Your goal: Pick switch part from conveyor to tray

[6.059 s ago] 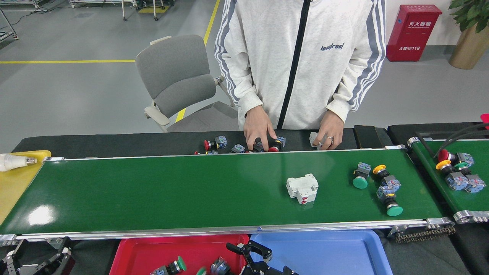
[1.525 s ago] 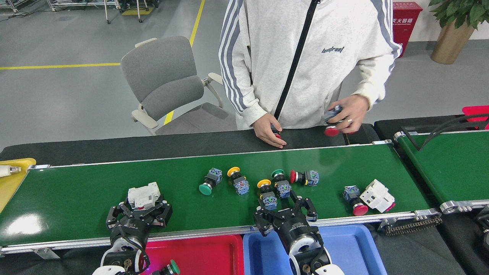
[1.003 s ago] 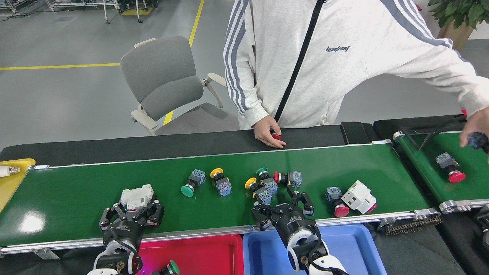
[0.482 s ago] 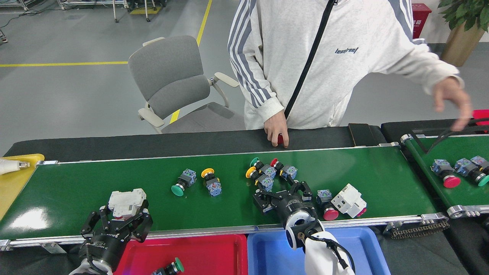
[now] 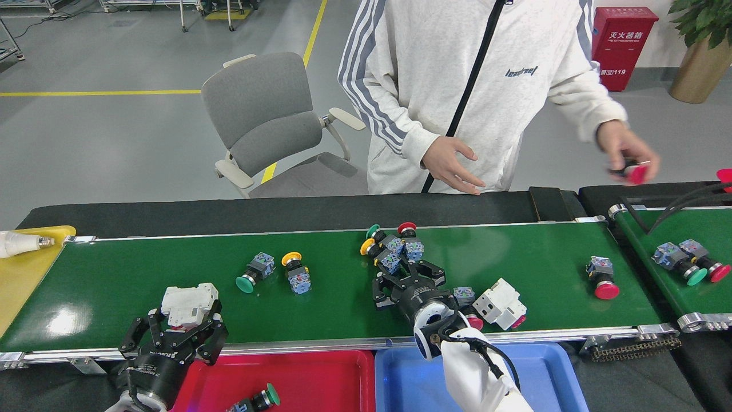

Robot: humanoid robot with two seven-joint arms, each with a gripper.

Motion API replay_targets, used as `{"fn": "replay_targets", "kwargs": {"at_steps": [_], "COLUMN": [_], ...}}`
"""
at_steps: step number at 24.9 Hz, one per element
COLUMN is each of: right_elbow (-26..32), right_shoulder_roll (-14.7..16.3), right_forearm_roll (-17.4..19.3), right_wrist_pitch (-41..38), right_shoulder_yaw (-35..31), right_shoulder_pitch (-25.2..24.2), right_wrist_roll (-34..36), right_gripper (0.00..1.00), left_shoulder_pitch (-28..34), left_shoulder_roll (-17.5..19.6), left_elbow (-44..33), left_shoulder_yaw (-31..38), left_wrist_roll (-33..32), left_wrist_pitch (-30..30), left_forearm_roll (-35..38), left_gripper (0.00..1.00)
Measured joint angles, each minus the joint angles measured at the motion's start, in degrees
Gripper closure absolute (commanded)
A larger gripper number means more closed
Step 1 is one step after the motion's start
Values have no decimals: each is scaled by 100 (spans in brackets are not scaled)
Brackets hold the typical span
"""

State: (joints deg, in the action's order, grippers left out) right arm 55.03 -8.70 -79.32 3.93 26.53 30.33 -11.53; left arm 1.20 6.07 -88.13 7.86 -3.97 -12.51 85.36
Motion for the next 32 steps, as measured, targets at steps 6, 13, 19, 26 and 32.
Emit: {"fn": "replay_targets", "kwargs": {"at_steps": [6, 13, 19, 26, 32], "right_elbow": [1943, 3984, 4394, 4434, 4268], "right_shoulder_roll": [89, 952, 930, 468, 458], "right_forearm_roll": [1, -20, 100, 642, 650], "right_wrist_pitch": [-475, -1989, -2144, -1904, -1894], "right_shoulder_yaw": [427, 1173, -204, -4367, -4917], "right_shoulder_pitch": [-1181, -2862, -2942, -3720, -4349], "right_wrist_roll": [-142, -177, -134, 1191, 1441], "right_gripper": [98, 0, 0, 0, 0], "left_shoulder_pitch": [67, 79, 229, 577, 778], "left_shoulder_roll": [0, 78, 78, 16, -327], "left_elbow": [-7, -106, -259, -974, -1263], "left_shoulder_yaw": [104, 126, 128, -134, -1932], "left_wrist_roll": [42, 69, 75, 80, 97], "left_wrist_pitch": [26, -58, -154, -998, -1429], "left_forearm_roll": [0, 0, 0, -2, 90], "left_gripper": [82, 81, 81, 81, 80]}}
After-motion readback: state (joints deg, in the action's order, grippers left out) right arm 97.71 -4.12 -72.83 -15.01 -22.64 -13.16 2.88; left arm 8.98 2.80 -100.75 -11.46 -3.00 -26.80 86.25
